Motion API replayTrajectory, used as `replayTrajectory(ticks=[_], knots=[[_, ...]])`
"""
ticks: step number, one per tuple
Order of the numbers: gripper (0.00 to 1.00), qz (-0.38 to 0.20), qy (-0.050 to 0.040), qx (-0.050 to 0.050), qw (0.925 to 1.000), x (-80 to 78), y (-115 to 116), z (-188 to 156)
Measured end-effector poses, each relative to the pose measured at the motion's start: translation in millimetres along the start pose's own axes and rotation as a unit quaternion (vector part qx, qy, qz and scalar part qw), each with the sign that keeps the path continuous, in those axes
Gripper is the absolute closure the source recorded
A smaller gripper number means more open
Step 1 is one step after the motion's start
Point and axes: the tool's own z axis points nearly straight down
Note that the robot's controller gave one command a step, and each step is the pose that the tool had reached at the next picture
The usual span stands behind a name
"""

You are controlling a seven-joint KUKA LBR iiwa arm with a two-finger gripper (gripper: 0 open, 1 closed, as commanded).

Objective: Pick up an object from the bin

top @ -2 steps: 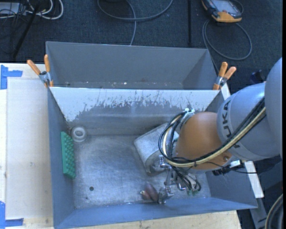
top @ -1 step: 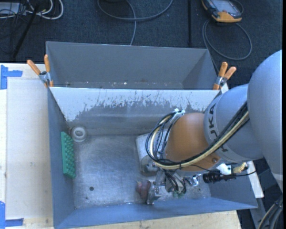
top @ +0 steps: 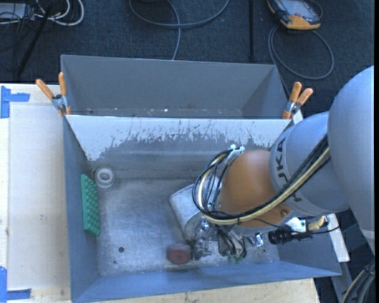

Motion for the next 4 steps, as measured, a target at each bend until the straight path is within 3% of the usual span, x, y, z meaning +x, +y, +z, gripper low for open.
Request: replayTrajectory(ticks=[1, 2, 3, 4], knots=[[0.00, 0.000, -0.0047, -0.001, 1.0000, -2.0, 0, 0], [0.00, -0.085, -0.0077, 0.000, 0.9964, 2.4, 41, 0], [0.00, -0.029, -0.0034, 0.001, 0.9996, 3.9, 57, 0], [1.00, -0.029, -0.0049, -0.001, 0.9996, 2.9, 58, -1]])
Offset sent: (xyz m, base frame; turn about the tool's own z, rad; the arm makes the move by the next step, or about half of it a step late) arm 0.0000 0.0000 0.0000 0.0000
